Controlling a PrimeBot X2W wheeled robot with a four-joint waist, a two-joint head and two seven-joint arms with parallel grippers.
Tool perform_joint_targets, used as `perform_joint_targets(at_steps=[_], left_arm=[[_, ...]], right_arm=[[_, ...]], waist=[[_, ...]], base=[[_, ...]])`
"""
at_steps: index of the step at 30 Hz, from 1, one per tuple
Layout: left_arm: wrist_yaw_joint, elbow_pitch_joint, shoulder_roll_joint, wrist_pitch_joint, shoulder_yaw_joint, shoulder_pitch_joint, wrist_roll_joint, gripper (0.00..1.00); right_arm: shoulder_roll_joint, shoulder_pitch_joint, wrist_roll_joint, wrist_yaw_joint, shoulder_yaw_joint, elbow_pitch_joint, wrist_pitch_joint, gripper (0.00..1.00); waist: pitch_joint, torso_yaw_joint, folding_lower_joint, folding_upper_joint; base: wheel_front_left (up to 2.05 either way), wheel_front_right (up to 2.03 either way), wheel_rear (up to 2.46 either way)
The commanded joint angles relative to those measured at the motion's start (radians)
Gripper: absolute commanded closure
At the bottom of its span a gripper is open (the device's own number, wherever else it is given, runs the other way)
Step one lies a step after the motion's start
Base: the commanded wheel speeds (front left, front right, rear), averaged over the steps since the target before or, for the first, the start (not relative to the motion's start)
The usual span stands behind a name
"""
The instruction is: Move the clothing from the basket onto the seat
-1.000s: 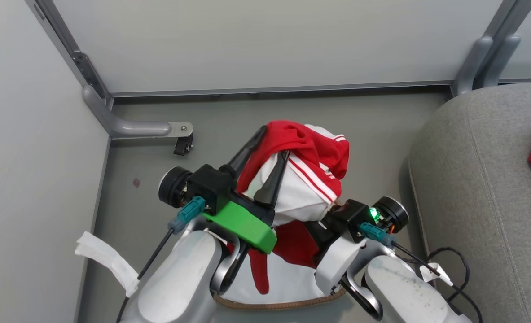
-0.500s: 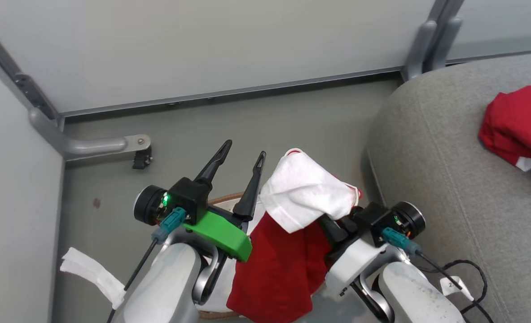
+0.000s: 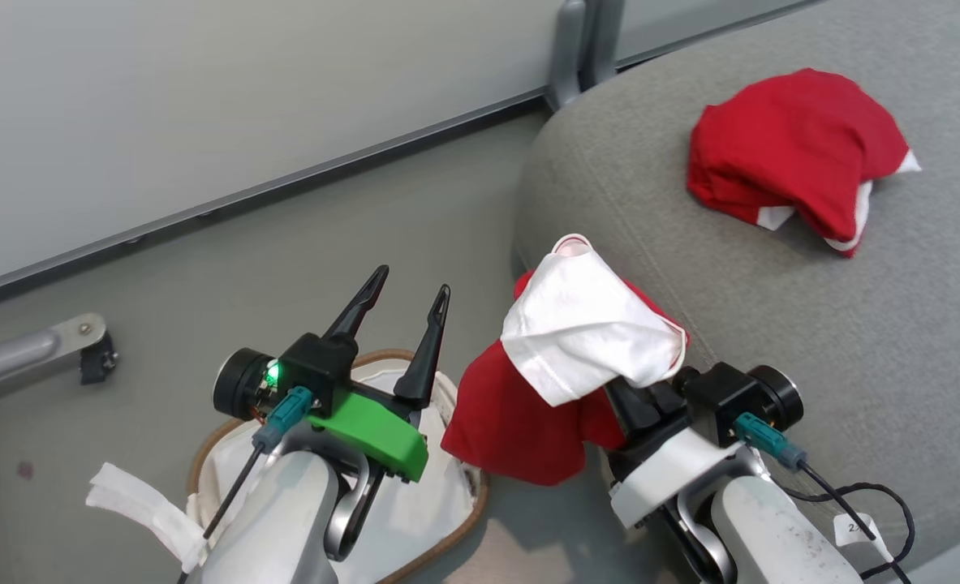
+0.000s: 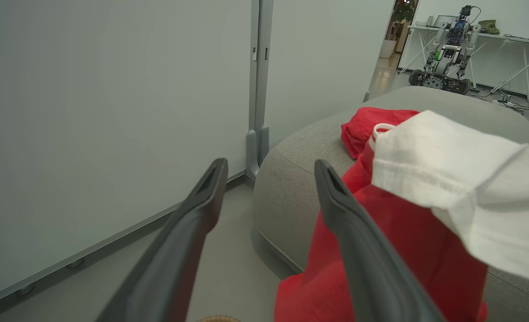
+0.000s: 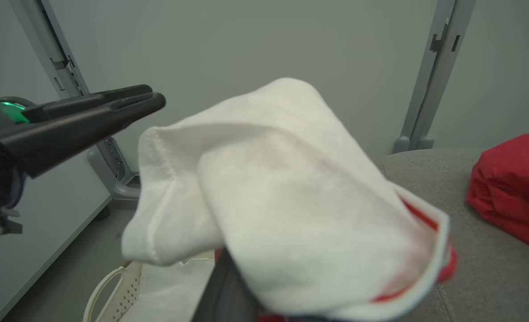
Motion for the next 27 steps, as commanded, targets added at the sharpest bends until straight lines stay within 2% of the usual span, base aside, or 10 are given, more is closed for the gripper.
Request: perform_joint_targets(at_steps=[1, 7, 11, 16, 19, 27], left_arm=[[-0.002, -0.002, 0.016, 0.000, 0.008, 0.016, 0.011, 0.00], [-0.003, -0.011, 0.034, 0.000, 0.001, 0.024, 0.011, 0.00], [-0.003, -0.013, 0.041, 0.000, -0.036, -0.006, 0.001, 0.00], [-0.003, -0.018, 0.059, 0.000, -0.071, -0.033, -0.011, 0.00], [-0.003, -0.024, 0.074, 0.000, -0.084, -0.042, -0.015, 0.00], [-0.003, -0.041, 0.119, 0.000, -0.098, -0.053, -0.015, 0.00]], right_arm=[[-0.001, 0.010, 0.007, -0.001, 0.000, -0.013, 0.000, 1.00], [-0.001, 0.013, 0.016, -0.001, -0.014, -0.045, 0.000, 1.00], [-0.001, -0.009, -0.014, -0.001, -0.074, -0.085, 0.000, 1.00], [-0.004, -0.115, -0.106, -0.001, -0.174, -0.138, -0.001, 1.00], [-0.052, -0.217, -0.143, -0.001, -0.205, -0.154, -0.001, 1.00], [-0.248, -0.568, -0.208, -0.001, -0.281, -0.126, -0.001, 1.00]], waist=[[0.025, -0.138, 0.0000, -0.0001], [0.039, -0.243, 0.0000, -0.0001], [0.064, -0.256, 0.0000, -0.0001], [0.098, -0.263, 0.0000, -0.0001], [0.122, -0.264, 0.0000, -0.0001], [0.190, -0.238, 0.0000, -0.0001]], base=[[0.00, 0.00, 0.00], [0.00, 0.00, 0.00], [0.00, 0.00, 0.00], [0.00, 0.00, 0.00], [0.00, 0.00, 0.00], [0.00, 0.00, 0.00]])
